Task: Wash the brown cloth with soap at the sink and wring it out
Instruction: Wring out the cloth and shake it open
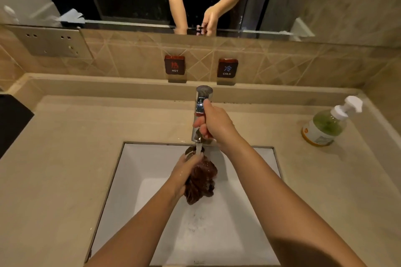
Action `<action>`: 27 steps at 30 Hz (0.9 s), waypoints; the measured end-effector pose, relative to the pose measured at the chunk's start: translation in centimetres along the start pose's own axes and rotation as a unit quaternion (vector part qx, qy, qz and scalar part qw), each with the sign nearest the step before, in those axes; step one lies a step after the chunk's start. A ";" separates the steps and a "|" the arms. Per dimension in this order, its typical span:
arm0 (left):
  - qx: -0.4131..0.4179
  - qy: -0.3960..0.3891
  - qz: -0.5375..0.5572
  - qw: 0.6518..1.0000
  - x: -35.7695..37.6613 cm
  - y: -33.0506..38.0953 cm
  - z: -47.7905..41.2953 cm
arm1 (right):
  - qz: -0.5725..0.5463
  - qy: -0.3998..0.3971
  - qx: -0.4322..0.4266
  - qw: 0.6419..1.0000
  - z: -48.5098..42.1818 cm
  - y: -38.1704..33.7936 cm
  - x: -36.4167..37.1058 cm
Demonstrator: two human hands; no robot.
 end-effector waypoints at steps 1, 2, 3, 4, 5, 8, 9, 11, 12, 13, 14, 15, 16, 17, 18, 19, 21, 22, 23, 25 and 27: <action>0.006 -0.005 0.004 1.000 0.1 0.3 0.1 | -0.030 -0.013 0.016 0.999 0.0 0.1 0.4; 0.013 -0.007 0.006 1.000 0.2 0.6 0.1 | -0.061 -0.025 0.030 0.997 0.0 0.2 0.7; 0.020 -0.007 0.006 1.000 0.2 0.9 0.2 | -0.086 -0.037 0.037 0.995 0.0 0.3 0.8; 0.024 -0.007 0.008 1.000 0.1 1.1 0.3 | -0.096 -0.045 0.035 0.994 0.0 0.4 0.8; 0.028 -0.009 0.010 1.000 0.0 1.3 0.4 | -0.097 -0.049 0.031 0.994 0.0 0.5 0.8; 0.034 -0.016 0.019 0.999 -0.1 1.5 0.5 | -0.075 -0.039 0.015 0.996 -0.1 0.5 0.6; 0.036 -0.015 0.021 0.999 -0.1 1.6 0.5 | -0.065 -0.032 0.010 0.997 -0.1 0.4 0.5; 0.041 -0.014 0.026 0.999 -0.1 1.8 0.6 | -0.043 -0.018 0.000 0.999 -0.1 0.4 0.4; 0.042 -0.013 0.026 0.999 -0.1 1.8 0.5 | -0.030 -0.012 -0.002 0.999 0.0 0.5 0.3; 0.044 -0.012 0.027 0.999 0.0 1.8 0.5 | -0.017 -0.006 -0.003 1.000 0.1 0.8 0.3; 0.046 -0.012 0.033 0.998 0.0 1.9 0.4 | -0.007 -0.003 -0.006 1.000 0.2 1.1 0.3; 0.046 -0.012 0.039 0.998 0.0 2.0 0.4 | -0.003 -0.002 -0.007 1.000 0.4 1.3 0.4; 0.043 -0.010 0.045 0.998 0.0 2.1 0.5 | -0.004 -0.002 -0.006 1.000 0.4 1.3 0.4; 0.039 -0.006 0.048 0.998 -0.1 2.1 0.6 | -0.011 -0.003 -0.001 1.000 0.5 1.2 0.4; 0.035 -0.002 0.049 0.998 -0.1 2.1 0.7 | -0.019 -0.005 0.005 1.000 0.5 1.2 0.3; 0.033 0.003 0.046 0.998 -0.2 2.2 0.9 | -0.026 -0.009 0.010 1.000 0.5 1.1 0.2; 0.032 0.009 0.038 0.999 -0.3 2.5 1.7 | -0.028 -0.008 0.006 1.000 0.6 1.4 -0.3; 0.034 0.009 0.033 0.999 -0.4 2.7 2.1 | -0.002 0.009 -0.005 1.000 0.8 1.8 -0.9; 0.037 0.003 0.025 0.999 -0.4 3.0 2.7 | 0.040 0.037 -0.018 0.998 1.3 2.5 -1.6; 0.035 -0.007 0.012 0.999 -0.6 3.2 3.7 | 0.091 0.069 -0.032 0.993 3.1 5.1 -2.6; 0.031 -0.008 -0.005 0.999 -0.9 3.2 5.0 | 0.081 -0.005 -0.029 0.996 5.5 8.3 -1.2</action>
Point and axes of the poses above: each hand's wrist, its own z-axis away from the middle knuckle, its own x-axis out of the palm, y = z × x, the point moved 9 cm from there along -z, towards the middle knuckle, and after that the axes turned 2 degrees about -z, right-handed, at the moved point
